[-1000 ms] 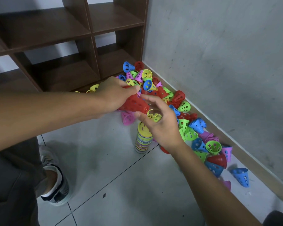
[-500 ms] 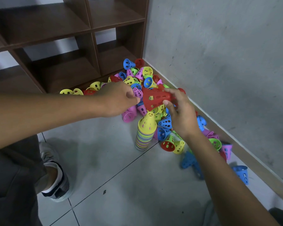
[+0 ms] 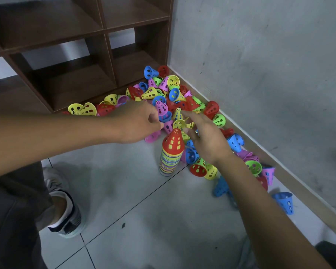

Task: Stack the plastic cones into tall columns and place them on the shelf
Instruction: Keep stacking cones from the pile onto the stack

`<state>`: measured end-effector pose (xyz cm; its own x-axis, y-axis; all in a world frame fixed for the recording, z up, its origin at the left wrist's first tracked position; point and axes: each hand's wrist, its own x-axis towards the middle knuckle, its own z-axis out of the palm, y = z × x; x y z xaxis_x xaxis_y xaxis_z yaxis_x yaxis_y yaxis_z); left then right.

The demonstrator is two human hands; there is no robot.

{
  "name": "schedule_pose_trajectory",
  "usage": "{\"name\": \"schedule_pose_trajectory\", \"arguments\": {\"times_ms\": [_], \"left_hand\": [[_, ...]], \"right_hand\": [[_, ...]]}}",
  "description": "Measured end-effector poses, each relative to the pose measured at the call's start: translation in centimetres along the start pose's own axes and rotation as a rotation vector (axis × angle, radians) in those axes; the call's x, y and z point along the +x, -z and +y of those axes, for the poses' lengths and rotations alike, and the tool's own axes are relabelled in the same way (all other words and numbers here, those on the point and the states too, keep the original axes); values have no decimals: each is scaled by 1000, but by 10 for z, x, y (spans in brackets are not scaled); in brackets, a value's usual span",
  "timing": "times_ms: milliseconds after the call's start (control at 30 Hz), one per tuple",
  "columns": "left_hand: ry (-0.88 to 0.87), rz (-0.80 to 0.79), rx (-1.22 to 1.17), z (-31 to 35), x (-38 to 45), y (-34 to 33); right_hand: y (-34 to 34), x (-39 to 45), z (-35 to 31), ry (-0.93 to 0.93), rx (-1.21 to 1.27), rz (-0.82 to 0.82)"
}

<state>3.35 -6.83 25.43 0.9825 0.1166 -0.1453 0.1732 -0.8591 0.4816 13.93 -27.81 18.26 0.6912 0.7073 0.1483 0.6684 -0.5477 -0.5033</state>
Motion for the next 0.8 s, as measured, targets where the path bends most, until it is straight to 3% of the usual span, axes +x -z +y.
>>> {"name": "schedule_pose_trajectory", "arguments": {"times_ms": [300,633,800], "left_hand": [[-68,7,-68,20,-14,-31],[-83,-98,-186,63,7,-137],[-26,-140,-160,70,36,-189]], "right_hand": [[16,-1,45,-172,107,69],[-4,-51,151,-566,108,-50],[-34,-77,193,-658,87,-102]]}}
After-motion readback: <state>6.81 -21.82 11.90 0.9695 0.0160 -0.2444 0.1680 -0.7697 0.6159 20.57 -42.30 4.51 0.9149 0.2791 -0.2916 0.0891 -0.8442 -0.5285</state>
